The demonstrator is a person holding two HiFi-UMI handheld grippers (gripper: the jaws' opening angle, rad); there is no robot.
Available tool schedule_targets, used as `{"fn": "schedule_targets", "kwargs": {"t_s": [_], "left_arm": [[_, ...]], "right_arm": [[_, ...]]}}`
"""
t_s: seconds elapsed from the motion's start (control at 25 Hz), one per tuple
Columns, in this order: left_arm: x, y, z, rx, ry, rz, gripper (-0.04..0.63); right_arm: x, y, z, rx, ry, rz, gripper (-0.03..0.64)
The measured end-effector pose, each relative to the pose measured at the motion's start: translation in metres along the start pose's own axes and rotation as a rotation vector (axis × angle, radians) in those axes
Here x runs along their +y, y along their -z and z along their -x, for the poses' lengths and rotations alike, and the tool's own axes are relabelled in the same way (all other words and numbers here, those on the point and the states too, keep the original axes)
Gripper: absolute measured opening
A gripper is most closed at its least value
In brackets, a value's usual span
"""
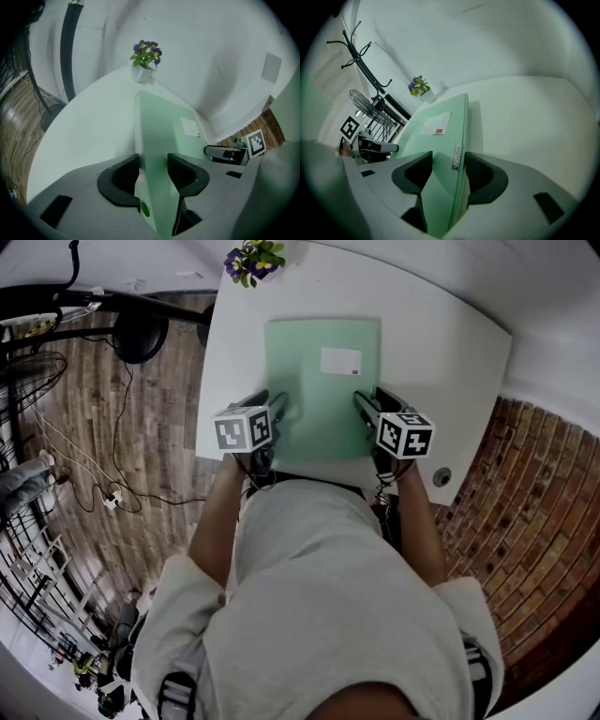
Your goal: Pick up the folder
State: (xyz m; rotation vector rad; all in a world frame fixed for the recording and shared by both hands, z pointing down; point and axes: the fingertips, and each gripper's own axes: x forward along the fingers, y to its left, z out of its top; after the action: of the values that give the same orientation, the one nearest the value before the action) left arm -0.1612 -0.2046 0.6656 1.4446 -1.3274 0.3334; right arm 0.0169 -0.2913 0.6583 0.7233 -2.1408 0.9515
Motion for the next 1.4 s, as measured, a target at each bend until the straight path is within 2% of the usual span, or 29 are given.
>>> {"fn": "schedule_targets", "kwargs": {"t_s": [0.28, 0.44, 0.84, 1.4], "left_arm": [[-0.005, 0.018, 0.014, -0.013, -0.023, -0.012, 0.198], [-0.013, 0.022, 0.021, -0.053, -0.035, -0.034, 0.196], [-0.033, 0.044, 0.037, -0.082, -0.053, -0.079, 0.196], [-0.062, 0.084, 0.057, -0.13, -0.071, -0.101, 0.196]], "right_arm": [[0.008, 0.014, 0.011, -0.006, -0.007, 0.024, 0.222], [0.01, 0.019, 0.021, -0.034, 0.0, 0.039, 0.222], [0.014, 0.035, 0.049, -0.083, -0.003, 0.064, 0.221], [0.017, 0.068, 0.089, -0.146, -0.018, 0.082, 0.218]]}}
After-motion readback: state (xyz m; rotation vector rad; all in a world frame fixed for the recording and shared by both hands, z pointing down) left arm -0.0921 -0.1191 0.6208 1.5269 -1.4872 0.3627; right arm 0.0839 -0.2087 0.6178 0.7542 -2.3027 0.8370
